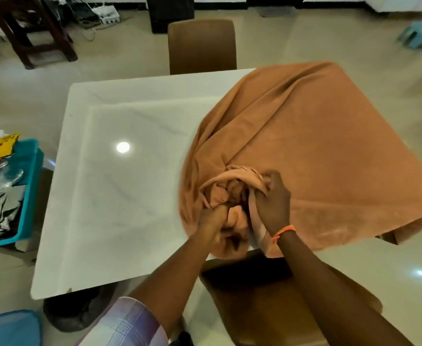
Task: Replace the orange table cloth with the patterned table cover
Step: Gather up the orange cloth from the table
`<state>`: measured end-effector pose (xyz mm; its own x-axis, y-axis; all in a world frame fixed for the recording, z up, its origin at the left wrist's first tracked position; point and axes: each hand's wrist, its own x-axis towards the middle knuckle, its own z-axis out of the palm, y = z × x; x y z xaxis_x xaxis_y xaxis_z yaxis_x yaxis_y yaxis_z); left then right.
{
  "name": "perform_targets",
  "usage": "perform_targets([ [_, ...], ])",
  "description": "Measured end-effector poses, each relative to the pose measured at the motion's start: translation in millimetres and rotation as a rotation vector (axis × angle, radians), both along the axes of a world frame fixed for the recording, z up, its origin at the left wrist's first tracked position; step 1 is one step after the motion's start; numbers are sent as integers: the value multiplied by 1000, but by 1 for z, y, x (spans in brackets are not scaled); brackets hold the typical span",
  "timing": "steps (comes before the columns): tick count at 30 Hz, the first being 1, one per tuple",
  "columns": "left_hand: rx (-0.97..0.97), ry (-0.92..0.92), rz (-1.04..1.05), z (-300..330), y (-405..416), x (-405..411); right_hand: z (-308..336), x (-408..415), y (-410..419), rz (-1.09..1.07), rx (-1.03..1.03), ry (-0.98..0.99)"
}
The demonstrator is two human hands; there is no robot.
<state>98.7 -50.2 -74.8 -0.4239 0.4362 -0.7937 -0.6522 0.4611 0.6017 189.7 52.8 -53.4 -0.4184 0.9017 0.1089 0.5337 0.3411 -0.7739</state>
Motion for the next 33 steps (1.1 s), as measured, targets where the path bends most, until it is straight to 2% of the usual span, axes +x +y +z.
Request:
perform_targets([
  [1, 78, -226, 50, 1, 14, 15, 10, -2, 2, 115, 32, 26],
  [2, 166, -388, 135, -1, 26, 28, 16, -1, 5, 280, 86, -52],
  [4, 291, -574, 356, -1, 41, 48, 4, 10, 10, 573, 211, -317],
  [6, 319, -639, 401, 2, 49, 59, -11, 34, 30, 707, 215, -522],
  [9, 209, -532, 171, 14, 48, 63, -27, 68, 58, 785, 156, -772],
  [10, 110, -419, 60, 20, 49, 63, -29, 76, 64, 809, 176, -808],
  [11, -59, -195, -118, 28, 50, 65, -30, 82, 68, 833, 200, -821],
  [13, -469, 538, -454, 34, 50, 69, -34, 86, 70, 864, 242, -808],
  [14, -574, 898, -611, 34, 50, 70, -36, 84, 68, 870, 263, -799],
  [15, -552, 1136, -772, 32, 49, 72, -36, 82, 67, 880, 276, -785],
  [17, -422, 1395, -1081, 16, 44, 74, -36, 78, 68, 902, 264, -763],
  [19, -344, 1610, -1185, -9, 42, 74, -40, 77, 74, 954, 222, -761],
  [20, -294, 1645, -1185, -20, 44, 73, -38, 80, 77, 982, 178, -722],
  [22, -244, 1589, -1165, -34, 52, 72, -31, 93, 85, 971, 19, -539],
  [24, -261, 1544, -1160, -46, 58, 70, -21, 113, 93, 846, -140, -321],
  [25, -278, 1529, -1151, -51, 61, 69, -19, 125, 96, 779, -156, -275],
  [27, -283, 1485, -1057, -57, 68, 73, -24, 147, 104, 682, -87, -407],
  [29, -204, 1415, -825, -55, 84, 83, -37, 165, 110, 618, -62, -628],
  [30, -182, 1345, -687, -49, 96, 90, -42, 171, 113, 597, -90, -632],
  [33, -176, 994, -297, -30, 133, 116, -36, 175, 125, 546, -234, -314],
])
